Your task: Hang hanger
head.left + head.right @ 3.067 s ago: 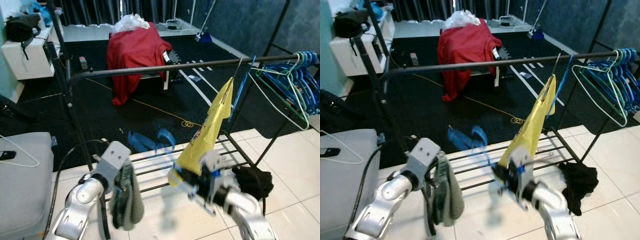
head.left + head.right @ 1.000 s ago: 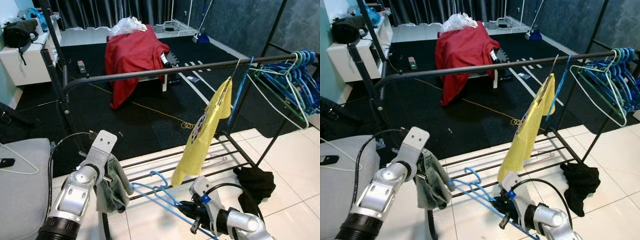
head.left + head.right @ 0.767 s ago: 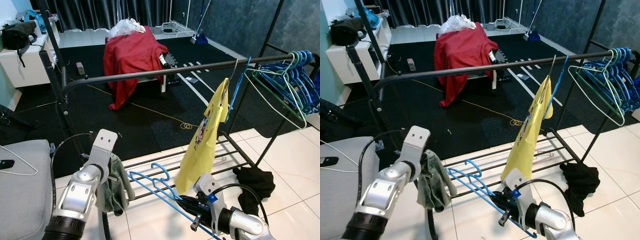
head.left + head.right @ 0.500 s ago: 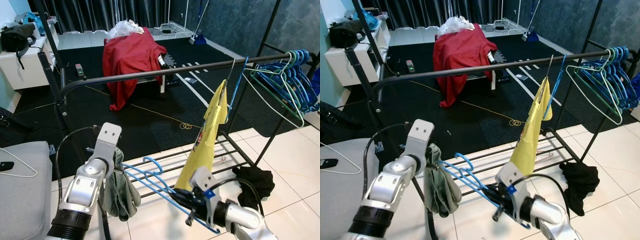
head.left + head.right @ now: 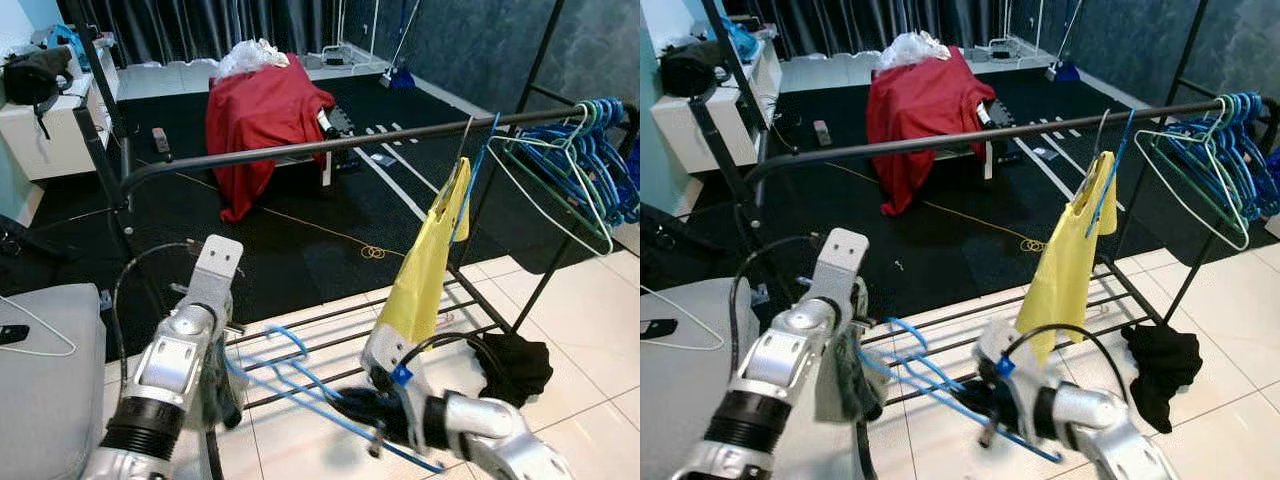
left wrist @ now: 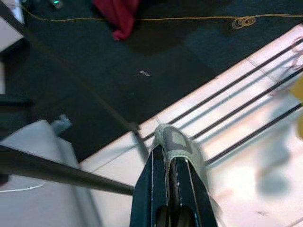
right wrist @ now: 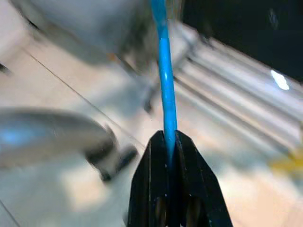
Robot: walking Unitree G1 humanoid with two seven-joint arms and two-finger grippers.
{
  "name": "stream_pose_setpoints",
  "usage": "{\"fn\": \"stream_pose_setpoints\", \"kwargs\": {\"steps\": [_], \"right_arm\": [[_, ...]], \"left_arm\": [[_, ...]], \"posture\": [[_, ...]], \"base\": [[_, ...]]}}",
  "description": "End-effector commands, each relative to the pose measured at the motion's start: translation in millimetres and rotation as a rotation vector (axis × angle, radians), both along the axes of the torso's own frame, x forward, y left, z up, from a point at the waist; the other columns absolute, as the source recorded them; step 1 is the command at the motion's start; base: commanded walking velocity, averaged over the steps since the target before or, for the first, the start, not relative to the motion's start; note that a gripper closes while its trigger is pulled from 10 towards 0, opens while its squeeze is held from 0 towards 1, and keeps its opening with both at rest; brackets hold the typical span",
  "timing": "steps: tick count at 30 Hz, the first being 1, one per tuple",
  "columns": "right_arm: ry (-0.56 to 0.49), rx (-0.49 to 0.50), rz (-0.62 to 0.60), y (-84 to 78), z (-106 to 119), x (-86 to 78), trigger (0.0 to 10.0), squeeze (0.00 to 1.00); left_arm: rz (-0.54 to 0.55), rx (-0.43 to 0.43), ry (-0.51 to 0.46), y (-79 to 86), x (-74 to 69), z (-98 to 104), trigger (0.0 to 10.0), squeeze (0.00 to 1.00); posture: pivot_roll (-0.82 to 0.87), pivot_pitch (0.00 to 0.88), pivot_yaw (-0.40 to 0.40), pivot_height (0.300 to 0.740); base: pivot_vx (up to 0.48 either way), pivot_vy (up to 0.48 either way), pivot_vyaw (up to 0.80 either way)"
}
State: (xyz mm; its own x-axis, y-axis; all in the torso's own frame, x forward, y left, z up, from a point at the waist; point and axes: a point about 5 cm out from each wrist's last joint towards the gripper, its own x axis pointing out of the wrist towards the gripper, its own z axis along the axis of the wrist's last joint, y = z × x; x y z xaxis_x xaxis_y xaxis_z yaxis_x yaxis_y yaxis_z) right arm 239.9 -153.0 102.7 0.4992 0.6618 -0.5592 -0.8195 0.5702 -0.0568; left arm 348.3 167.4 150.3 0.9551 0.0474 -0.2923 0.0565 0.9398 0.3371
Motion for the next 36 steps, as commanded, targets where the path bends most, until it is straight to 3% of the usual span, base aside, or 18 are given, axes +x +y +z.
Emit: {"fn": "stream_pose_setpoints", "kwargs": {"steps": [1, 3, 4, 5, 6, 7, 8, 10, 11, 13, 22, 25, 27, 28, 30, 36], "right_arm": [[0.005, -0.069, -0.077, -10.0, -8.3, 0.7, 0.0, 0.0], [0.005, -0.07, -0.119, -14.5, -9.4, 1.6, 0.0, 0.0], [0.015, 0.018, -0.166, -13.1, -5.9, 2.1, 0.0, 0.0], [0.015, 0.018, -0.166, -13.1, -5.9, 2.1, 0.0, 0.0], [0.019, 0.082, -0.173, -10.1, -2.9, 2.0, 0.0, 0.0], [0.043, 0.241, -0.165, 0.5, 7.0, 0.1, 0.0, 0.0], [0.043, 0.241, -0.165, 0.5, 7.0, 0.1, 0.0, 0.0], [0.086, 0.443, -0.096, 17.4, 24.4, -5.6, 0.0, 0.0], [0.086, 0.443, -0.096, 17.4, 24.4, -5.6, 0.0, 0.0], [0.151, 0.534, -0.011, 27.7, 33.8, -13.7, 0.0, 0.0], [0.195, 0.506, 0.024, 30.6, 40.4, -13.4, 0.0, 0.0], [0.08, 0.404, -0.031, 29.5, 35.4, -1.7, 0.0, 0.0], [0.08, 0.404, -0.031, 29.5, 35.4, -1.7, 0.0, 0.0], [0.016, 0.341, -0.055, 29.3, 31.5, 4.0, 0.0, 0.0], [-0.015, 0.302, -0.062, 30.3, 28.4, 6.6, 0.0, 0.0], [0.007, 0.298, -0.06, 31.6, 27.0, 7.1, 0.0, 0.0]], "left_arm": [[0.004, 0.024, -0.004, 2.4, 2.3, 0.6, 10.0, 0.0], [0.01, 0.027, -0.01, 3.8, 2.7, 1.4, 10.0, 0.0], [0.025, 0.021, -0.021, 5.8, 3.3, 2.7, 10.0, 0.0], [0.025, 0.021, -0.021, 5.8, 3.3, 2.7, 10.0, 0.0], [0.032, 0.014, -0.025, 6.5, 3.4, 3.2, 10.0, 0.0], [0.047, -0.008, -0.033, 7.2, 3.8, 3.9, 10.0, 0.0], [0.047, -0.008, -0.033, 7.2, 3.8, 3.9, 10.0, 0.0], [0.063, -0.034, -0.039, 7.7, 5.0, 4.6, 10.0, 0.0], [0.063, -0.034, -0.039, 7.7, 5.0, 4.6, 10.0, 0.0], [0.067, -0.042, -0.039, 6.9, 6.3, 4.9, 10.0, 0.0], [0.076, -0.053, -0.03, 5.1, 10.2, 3.0, 10.0, 0.0], [0.056, -0.078, -0.028, 1.0, 10.7, 5.0, 10.0, 0.0], [0.056, -0.078, -0.028, 1.0, 10.7, 5.0, 10.0, 0.0], [0.045, -0.089, -0.027, -1.0, 10.4, 6.5, 10.0, 0.0], [0.037, -0.105, -0.025, -2.6, 10.1, 8.6, 10.0, 0.0], [-0.006, -0.146, -0.016, -10.1, 8.7, 14.8, 10.0, 0.0]], "posture": [[-0.08, 0.073, 0.031, 0.735], [-0.08, 0.07, 0.03, 0.735], [-0.08, 0.068, 0.03, 0.735], [-0.08, 0.068, 0.03, 0.735], [-0.08, 0.068, 0.03, 0.735], [-0.08, 0.065, 0.031, 0.735], [-0.08, 0.065, 0.031, 0.735], [-0.08, 0.061, 0.03, 0.735], [-0.08, 0.061, 0.03, 0.735], [-0.08, 0.06, 0.027, 0.735], [-0.08, 0.06, 0.032, 0.735], [-0.08, 0.069, 0.032, 0.735], [-0.08, 0.069, 0.032, 0.735], [-0.08, 0.07, 0.031, 0.735], [-0.07, 0.075, 0.029, 0.735], [-0.07, 0.08, 0.036, 0.735]], "base": [[0.0, 0.0, 0.0], [0.0, 0.0, 0.0], [0.0, 0.0, 0.0], [0.0, 0.0, 0.0], [0.0, 0.0, 0.0], [0.0, 0.0, 0.0], [0.0, 0.0, 0.0], [0.0, 0.0, 0.0], [0.0, 0.0, 0.0], [0.0, 0.0, 0.0], [0.0, 0.0, 0.0], [0.0, 0.0, 0.0], [0.0, 0.0, 0.0], [0.0, 0.0, 0.0], [0.0, 0.0, 0.0], [0.0, 0.0, 0.0]]}}
